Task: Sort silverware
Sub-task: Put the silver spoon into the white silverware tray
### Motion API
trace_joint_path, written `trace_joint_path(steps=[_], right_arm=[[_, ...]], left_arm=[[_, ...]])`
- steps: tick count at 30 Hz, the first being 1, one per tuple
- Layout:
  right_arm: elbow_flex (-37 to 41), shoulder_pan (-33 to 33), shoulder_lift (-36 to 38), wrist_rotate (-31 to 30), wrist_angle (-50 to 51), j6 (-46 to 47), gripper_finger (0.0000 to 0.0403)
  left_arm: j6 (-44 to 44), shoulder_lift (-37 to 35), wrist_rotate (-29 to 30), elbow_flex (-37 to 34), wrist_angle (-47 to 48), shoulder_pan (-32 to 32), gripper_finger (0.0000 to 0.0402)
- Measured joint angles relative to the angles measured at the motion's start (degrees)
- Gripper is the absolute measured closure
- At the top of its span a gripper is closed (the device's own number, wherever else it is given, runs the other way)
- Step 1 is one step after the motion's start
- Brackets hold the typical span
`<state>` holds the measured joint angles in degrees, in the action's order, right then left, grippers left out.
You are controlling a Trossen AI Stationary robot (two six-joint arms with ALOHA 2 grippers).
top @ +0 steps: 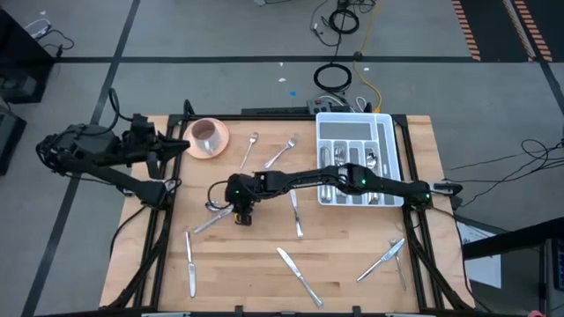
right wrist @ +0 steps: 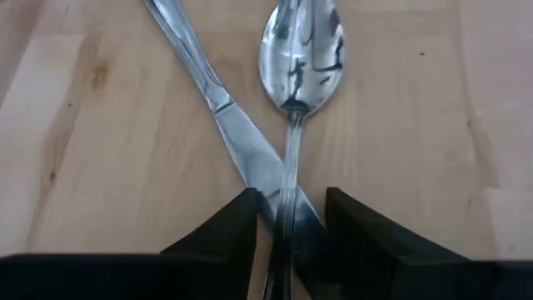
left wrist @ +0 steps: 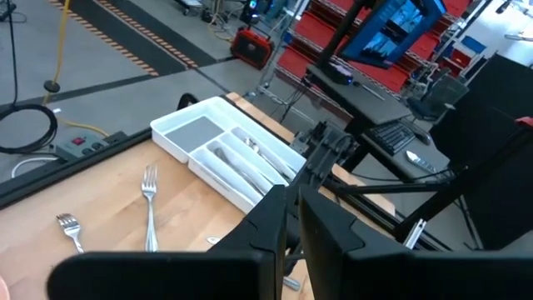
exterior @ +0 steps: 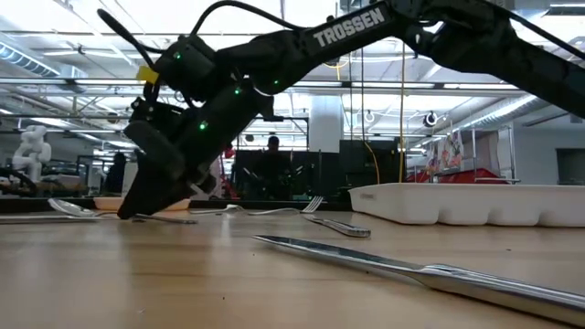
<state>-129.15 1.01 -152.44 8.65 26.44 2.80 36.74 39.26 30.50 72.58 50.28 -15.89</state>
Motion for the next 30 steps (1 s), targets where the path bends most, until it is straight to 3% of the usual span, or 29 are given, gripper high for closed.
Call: trace_joint_path(steps=[7,21,30], right_arm=[[-0.03,0.09,-0.09,-1.54,1.91,1.11,0.0390],[0.28,0.55,3.23,-0.61,3.89,2.81,0.0401],[0.18,4.36,9.43,-1.19,7.56,11.82,0.0402]], left_arm=[[0.26,-0.06,-0.09,0.00,-0.05,-0.01,0.0361],[-0.07,-0.08,-0.22,0.00,-0.05,-0.01,0.0361],[-1.58,-0.08,-0.13,0.00,-0.11,-0.01,0.0361]])
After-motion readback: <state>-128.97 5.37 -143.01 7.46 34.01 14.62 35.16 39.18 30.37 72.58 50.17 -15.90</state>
